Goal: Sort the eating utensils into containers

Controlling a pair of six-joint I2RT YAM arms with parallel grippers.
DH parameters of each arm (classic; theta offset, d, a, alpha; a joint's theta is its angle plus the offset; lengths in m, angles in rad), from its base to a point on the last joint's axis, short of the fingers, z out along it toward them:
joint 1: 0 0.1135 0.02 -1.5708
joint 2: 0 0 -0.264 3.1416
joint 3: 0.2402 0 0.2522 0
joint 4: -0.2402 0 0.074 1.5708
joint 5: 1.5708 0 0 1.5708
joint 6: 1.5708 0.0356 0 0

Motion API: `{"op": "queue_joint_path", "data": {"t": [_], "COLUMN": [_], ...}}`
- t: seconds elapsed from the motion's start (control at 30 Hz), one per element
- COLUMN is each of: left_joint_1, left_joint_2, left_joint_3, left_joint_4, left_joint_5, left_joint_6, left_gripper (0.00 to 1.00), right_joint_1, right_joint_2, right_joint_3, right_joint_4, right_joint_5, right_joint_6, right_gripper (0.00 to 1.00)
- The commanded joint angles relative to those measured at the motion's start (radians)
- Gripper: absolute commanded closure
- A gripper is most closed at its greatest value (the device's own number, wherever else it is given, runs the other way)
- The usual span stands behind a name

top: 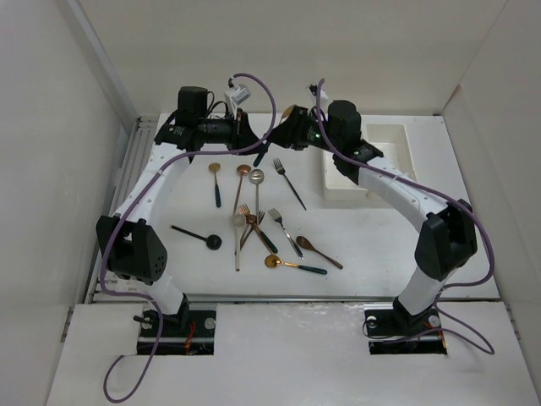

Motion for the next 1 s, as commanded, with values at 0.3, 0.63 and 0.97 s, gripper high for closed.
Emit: {"op": "queue_joint_path", "data": {"t": [0.3,0.63,0.97], "left_joint_1": [-0.044,-0.044,0.053], "left_joint_2": [-0.019,-0.028,-0.028], "left_joint_3": [0.038,-0.062,-0.098], "left_joint_4": [0.046,0.024,0.040], "left_joint_5": [-0.072,-0.574,-0.879], "left_joint_6": [-0.006,0.017,0.039], "left_gripper": [0.56,0.00,0.00], "right_joint_1": [0.007,-0.153,-0.223], "right_joint_2": [0.013,0.062,0.365], "right_joint_3": [0.073,0.377,0.509], "right_joint_4": [0.050,-0.647,-1.058], "right_joint_5": [-0.027,0.520,0.835], "right_joint_6": [0.019,-0.259,-0.418], "right_gripper": [1.00,1.00,1.00]}}
